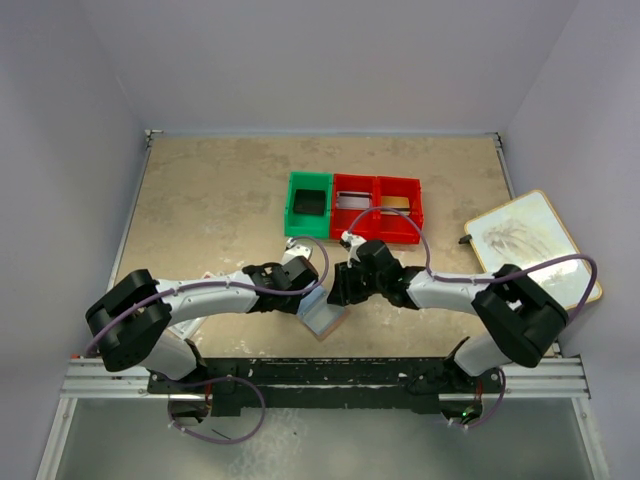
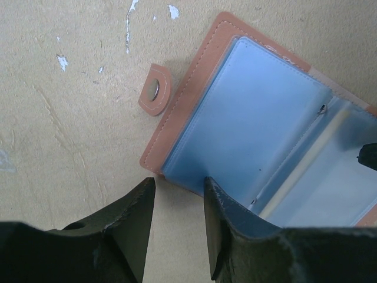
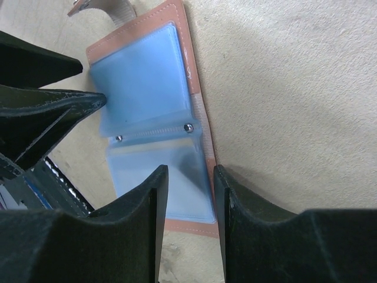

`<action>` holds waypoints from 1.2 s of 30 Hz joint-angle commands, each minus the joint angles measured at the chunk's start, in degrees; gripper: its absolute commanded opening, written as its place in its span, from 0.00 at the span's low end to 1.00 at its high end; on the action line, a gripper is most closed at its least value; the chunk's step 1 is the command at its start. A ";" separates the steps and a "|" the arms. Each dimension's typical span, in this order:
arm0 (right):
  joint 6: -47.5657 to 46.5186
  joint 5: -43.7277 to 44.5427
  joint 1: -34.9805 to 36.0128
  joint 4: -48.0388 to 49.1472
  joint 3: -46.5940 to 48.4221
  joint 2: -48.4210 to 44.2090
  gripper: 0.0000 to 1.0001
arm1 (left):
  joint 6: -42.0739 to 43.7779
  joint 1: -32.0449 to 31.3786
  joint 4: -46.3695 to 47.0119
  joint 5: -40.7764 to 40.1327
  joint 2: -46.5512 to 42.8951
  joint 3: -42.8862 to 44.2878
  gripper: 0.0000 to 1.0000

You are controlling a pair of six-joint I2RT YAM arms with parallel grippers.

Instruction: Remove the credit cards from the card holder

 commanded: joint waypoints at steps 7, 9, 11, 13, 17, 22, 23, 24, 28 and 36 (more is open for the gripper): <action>0.33 -2.09 0.40 3.23 1.70 -3.03 0.39 | -0.60 -0.57 -0.02 -1.11 -0.18 1.97 0.36; 0.28 -2.71 0.40 3.65 1.75 -2.99 0.39 | -0.63 -0.57 -0.03 -1.10 -0.19 2.06 0.36; 0.38 -3.52 0.40 4.43 1.73 -2.82 0.39 | -0.67 -0.65 -0.03 -1.05 -0.20 2.06 0.36; 0.91 -2.49 0.40 4.05 1.72 -2.39 0.39 | -0.67 -0.66 0.00 -1.08 -0.18 1.96 0.36; 0.64 1.02 0.40 1.06 2.18 -0.81 0.40 | -0.68 -0.75 -0.29 -1.24 -0.27 2.05 0.36; 0.59 -0.36 0.48 2.31 1.78 0.30 0.40 | -0.76 -0.88 -0.21 -1.29 -0.19 1.97 0.36; 0.68 -0.61 0.55 2.64 1.70 0.43 0.40 | -0.76 -0.92 -0.21 -1.29 -0.14 2.05 0.36; 0.70 -0.77 0.57 2.69 1.72 0.59 0.40 | -0.77 -0.92 -0.20 -1.29 -0.18 2.13 0.36; 0.71 -2.63 0.66 4.25 1.52 0.61 0.39 | -0.76 -0.92 -0.21 -1.20 -0.14 2.25 0.36; 1.27 -5.06 0.66 6.32 1.23 -1.17 0.38 | -0.85 -1.16 -0.21 -1.11 0.05 2.41 0.36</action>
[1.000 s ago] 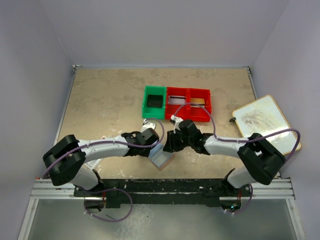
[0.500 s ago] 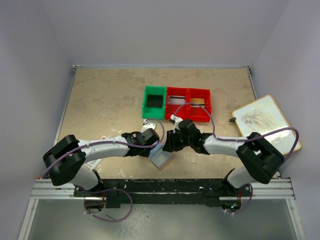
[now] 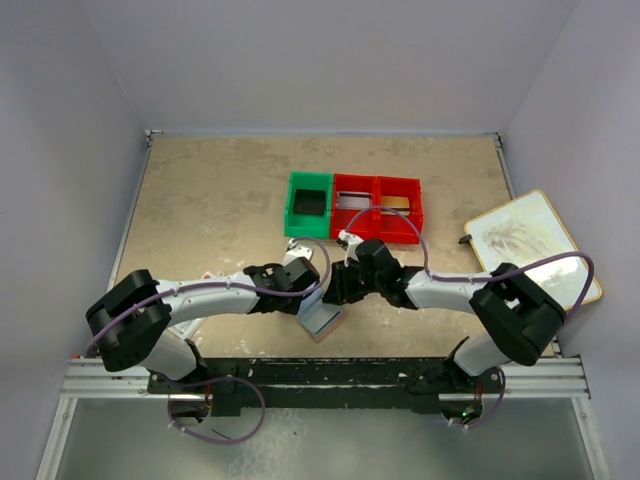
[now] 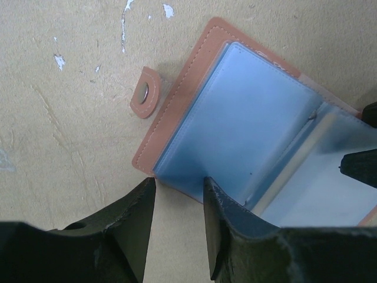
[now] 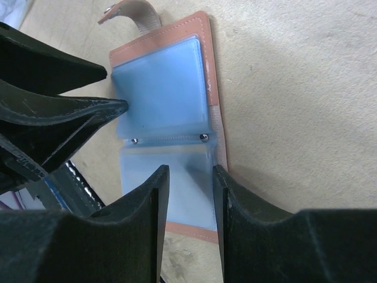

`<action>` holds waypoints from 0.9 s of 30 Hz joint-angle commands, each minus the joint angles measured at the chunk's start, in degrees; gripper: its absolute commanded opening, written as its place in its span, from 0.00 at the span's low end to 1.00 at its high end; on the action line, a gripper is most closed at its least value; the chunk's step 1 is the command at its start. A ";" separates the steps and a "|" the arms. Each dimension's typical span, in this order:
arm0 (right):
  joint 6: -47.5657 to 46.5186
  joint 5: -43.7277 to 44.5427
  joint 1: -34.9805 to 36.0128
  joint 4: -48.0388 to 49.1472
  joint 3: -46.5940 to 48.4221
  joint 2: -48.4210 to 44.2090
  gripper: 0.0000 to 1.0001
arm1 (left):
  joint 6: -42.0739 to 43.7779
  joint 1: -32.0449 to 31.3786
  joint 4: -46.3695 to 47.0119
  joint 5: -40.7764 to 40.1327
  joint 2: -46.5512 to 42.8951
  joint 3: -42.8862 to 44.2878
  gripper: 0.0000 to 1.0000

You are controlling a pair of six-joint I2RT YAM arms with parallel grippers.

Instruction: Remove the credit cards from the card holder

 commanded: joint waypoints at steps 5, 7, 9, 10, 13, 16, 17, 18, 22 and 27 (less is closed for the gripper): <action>1.81 -5.61 0.29 6.30 0.02 -2.08 0.38 | -0.91 -0.68 0.28 -0.72 -0.01 2.13 0.36; 2.84 -6.56 0.29 8.62 -0.65 -2.27 0.38 | -0.91 -0.73 0.23 -0.73 -0.01 2.12 0.36; 3.85 -7.09 0.29 10.45 -1.20 -2.28 0.39 | -0.92 -0.77 0.20 -0.72 -0.07 2.23 0.36; 4.43 -7.25 0.29 11.30 -1.41 -2.22 0.39 | -0.91 -0.73 0.23 -0.72 -0.09 2.20 0.36; 6.14 -7.83 0.29 13.72 -1.84 -1.59 0.39 | -0.87 -0.86 0.24 -0.80 -0.10 2.16 0.36; 7.81 -8.43 0.29 16.35 -2.35 -0.42 0.40 | -1.06 -0.91 0.20 -1.03 -0.26 1.96 0.35; 8.47 -8.69 0.29 17.37 -2.59 -0.05 0.40 | -1.12 -0.94 0.19 -1.18 -0.38 1.89 0.36; 9.16 -8.77 0.29 18.39 -2.80 0.26 0.40 | -1.25 -0.95 0.14 -1.36 -0.60 1.76 0.36; 12.15 -8.30 0.29 22.05 -3.63 1.45 0.41 | -1.72 -0.87 -0.17 -2.52 -1.59 1.20 0.35; 13.44 -7.61 0.29 23.52 -3.92 2.73 0.40 | -1.92 -0.95 -0.87 -3.54 -2.34 0.67 0.35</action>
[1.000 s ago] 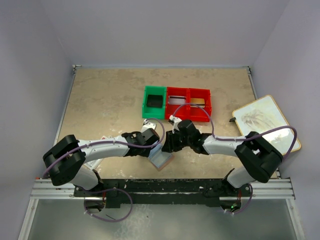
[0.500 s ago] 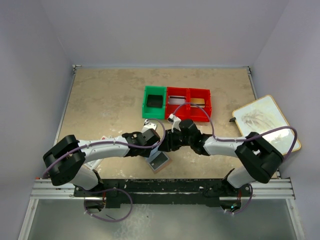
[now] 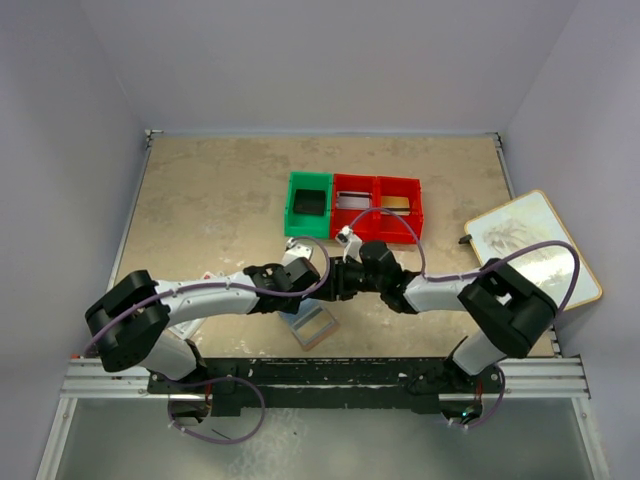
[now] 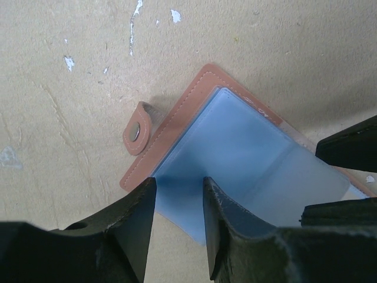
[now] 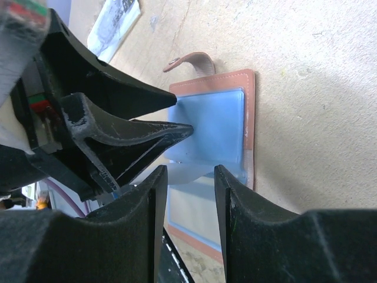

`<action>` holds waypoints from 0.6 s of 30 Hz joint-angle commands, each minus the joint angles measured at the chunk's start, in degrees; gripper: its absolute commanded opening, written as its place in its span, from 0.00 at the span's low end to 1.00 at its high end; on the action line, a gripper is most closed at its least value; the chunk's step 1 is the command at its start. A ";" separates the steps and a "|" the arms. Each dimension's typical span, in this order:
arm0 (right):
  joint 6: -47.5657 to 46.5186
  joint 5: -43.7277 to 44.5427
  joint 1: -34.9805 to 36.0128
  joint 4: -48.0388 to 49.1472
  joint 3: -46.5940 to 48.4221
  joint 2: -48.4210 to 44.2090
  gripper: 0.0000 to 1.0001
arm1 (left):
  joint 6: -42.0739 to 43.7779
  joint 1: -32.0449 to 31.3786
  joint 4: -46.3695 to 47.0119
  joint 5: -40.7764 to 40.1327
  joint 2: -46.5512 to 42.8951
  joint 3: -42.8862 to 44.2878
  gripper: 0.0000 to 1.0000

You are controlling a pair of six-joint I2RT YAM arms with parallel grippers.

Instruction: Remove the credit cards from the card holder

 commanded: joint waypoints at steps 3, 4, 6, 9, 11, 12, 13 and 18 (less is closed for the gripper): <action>2.13 -0.32 0.29 3.93 -1.24 -0.48 0.41 | -1.76 -0.43 -1.51 -4.32 -3.01 0.31 0.35; 2.15 -0.84 0.29 4.61 -1.11 -0.21 0.42 | -2.22 -0.44 -2.00 -5.62 -3.55 0.24 0.35; 2.34 -1.99 0.29 5.63 -0.06 1.31 0.42 | -2.79 -0.39 -2.84 -7.92 -4.82 0.27 0.35; 3.21 -4.06 0.37 8.58 1.46 4.61 0.40 | -3.66 -0.43 -4.51 -10.73 -6.69 0.44 0.35; 4.38 -4.24 0.38 11.42 1.87 6.38 0.41 | -4.93 -0.44 -6.27 -13.52 -7.74 0.88 0.36; 4.68 -4.26 0.42 11.81 2.56 7.36 0.41 | -5.65 -0.40 -7.27 -15.17 -8.06 0.97 0.36; 4.85 -4.24 0.38 11.93 3.31 8.29 0.40 | -6.61 -0.37 -8.62 -16.85 -8.58 1.28 0.37; 7.54 -2.77 0.42 15.20 4.92 13.22 0.40 | -9.14 -0.39 -11.70 -20.73 -11.81 1.64 0.38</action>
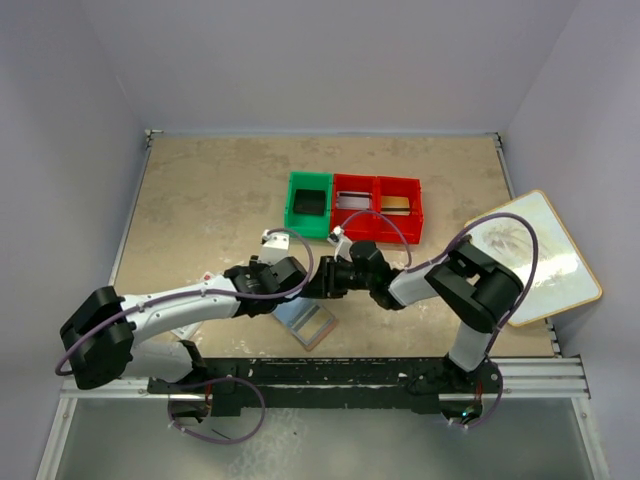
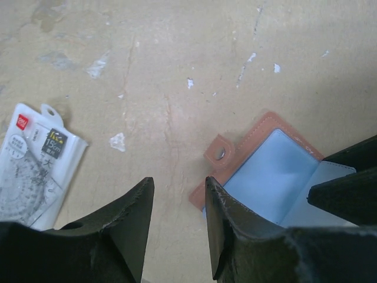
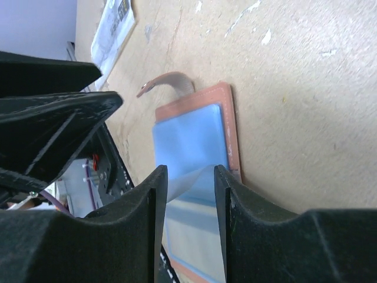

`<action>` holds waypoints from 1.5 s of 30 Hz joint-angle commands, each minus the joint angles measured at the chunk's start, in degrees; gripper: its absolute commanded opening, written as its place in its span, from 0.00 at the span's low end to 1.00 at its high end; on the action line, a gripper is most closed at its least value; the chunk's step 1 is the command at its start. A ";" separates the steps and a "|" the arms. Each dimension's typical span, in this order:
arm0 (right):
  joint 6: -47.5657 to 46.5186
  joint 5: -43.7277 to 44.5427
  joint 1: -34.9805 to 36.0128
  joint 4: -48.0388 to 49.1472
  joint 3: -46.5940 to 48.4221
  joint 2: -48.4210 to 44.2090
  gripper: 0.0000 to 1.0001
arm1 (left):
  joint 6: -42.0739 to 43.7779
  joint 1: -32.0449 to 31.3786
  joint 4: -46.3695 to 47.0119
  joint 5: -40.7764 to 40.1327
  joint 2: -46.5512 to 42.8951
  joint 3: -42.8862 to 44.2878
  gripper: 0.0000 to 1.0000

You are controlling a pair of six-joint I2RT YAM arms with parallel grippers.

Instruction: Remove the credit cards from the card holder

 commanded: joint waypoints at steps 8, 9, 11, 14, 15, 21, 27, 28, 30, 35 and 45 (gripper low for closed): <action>1.35 3.54 0.66 0.93 6.97 4.26 0.58 | -1.71 -0.38 -2.02 -1.61 -8.23 1.89 0.41; 0.56 4.15 0.77 -0.61 7.64 4.03 0.60 | -1.55 -0.32 -1.96 -0.95 -8.62 1.95 0.41; -0.83 4.72 0.88 -3.15 8.47 3.38 0.61 | -0.57 -0.40 -1.42 0.79 -9.50 2.11 0.42; -2.91 7.48 0.89 -7.89 10.07 1.12 0.62 | 1.07 -0.40 0.03 4.32 -10.78 2.28 0.43; -3.86 8.03 0.88 -9.70 10.91 0.54 0.62 | 1.31 -0.32 0.59 5.14 -11.24 2.21 0.43; -7.15 11.60 0.88 -19.19 13.32 -2.03 0.64 | 3.32 -0.35 4.09 11.23 -11.61 2.15 0.44; -10.60 15.88 1.15 -23.14 9.44 -7.74 0.61 | 4.98 -0.40 4.58 14.41 -6.82 1.98 0.44; -10.72 15.76 1.09 -23.43 7.51 -9.56 0.60 | 4.65 -0.39 4.36 13.87 -5.69 1.65 0.44; -11.21 15.54 1.15 -23.46 3.96 -14.44 0.59 | 3.53 -0.37 4.38 12.23 -3.89 0.49 0.42; -13.01 8.39 1.15 -24.95 1.74 -17.46 0.59 | 3.40 -0.48 6.99 12.23 0.05 -1.58 0.40; -13.36 3.21 1.35 -22.22 1.07 -14.27 0.55 | 3.31 -0.49 6.99 9.46 3.53 -2.95 0.37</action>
